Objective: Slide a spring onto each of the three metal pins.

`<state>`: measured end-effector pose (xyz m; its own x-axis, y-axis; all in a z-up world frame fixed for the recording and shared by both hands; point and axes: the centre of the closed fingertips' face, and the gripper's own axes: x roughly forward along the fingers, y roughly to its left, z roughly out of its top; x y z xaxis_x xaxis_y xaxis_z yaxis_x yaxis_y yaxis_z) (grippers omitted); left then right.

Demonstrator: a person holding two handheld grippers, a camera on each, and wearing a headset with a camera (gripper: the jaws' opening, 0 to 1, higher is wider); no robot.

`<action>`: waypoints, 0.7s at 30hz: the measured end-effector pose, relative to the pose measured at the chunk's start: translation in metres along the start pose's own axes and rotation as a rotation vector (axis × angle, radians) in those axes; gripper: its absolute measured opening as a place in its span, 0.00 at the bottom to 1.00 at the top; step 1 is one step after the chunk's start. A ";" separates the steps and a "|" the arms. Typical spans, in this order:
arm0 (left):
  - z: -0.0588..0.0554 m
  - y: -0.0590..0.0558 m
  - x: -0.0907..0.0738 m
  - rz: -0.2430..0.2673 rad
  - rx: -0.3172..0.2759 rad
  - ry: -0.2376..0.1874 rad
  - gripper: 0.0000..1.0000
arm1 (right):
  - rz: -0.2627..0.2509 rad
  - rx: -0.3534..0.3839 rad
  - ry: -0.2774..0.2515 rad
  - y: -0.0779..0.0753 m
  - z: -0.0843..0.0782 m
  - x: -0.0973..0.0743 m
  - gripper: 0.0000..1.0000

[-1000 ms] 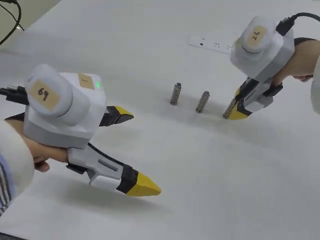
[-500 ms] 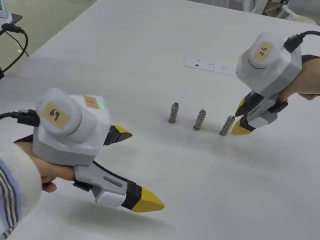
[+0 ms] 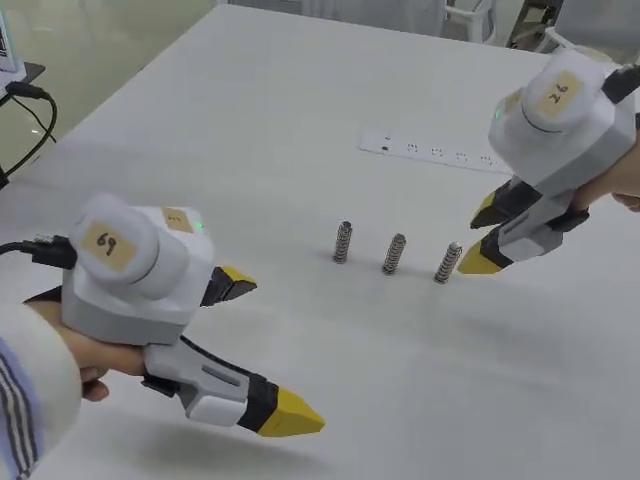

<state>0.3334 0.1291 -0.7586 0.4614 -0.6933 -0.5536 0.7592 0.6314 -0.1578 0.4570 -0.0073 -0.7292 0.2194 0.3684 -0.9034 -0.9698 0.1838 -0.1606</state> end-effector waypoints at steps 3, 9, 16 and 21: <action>0.001 0.006 -0.006 0.017 -0.019 -0.013 0.94 | 0.004 0.019 -0.022 0.006 -0.001 -0.002 0.34; 0.006 0.014 -0.020 0.043 -0.063 -0.051 0.94 | -0.010 0.090 -0.100 0.016 0.002 -0.007 0.36; 0.018 0.025 -0.034 0.083 -0.086 -0.100 0.94 | -0.023 0.197 -0.197 0.027 0.004 -0.011 0.40; 0.021 0.023 -0.039 0.091 -0.092 -0.109 0.94 | -0.057 0.282 -0.237 0.034 -0.004 -0.011 0.43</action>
<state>0.3425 0.1631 -0.7238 0.5772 -0.6622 -0.4779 0.6691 0.7190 -0.1881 0.4216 -0.0090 -0.7261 0.3226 0.5448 -0.7740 -0.8950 0.4417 -0.0621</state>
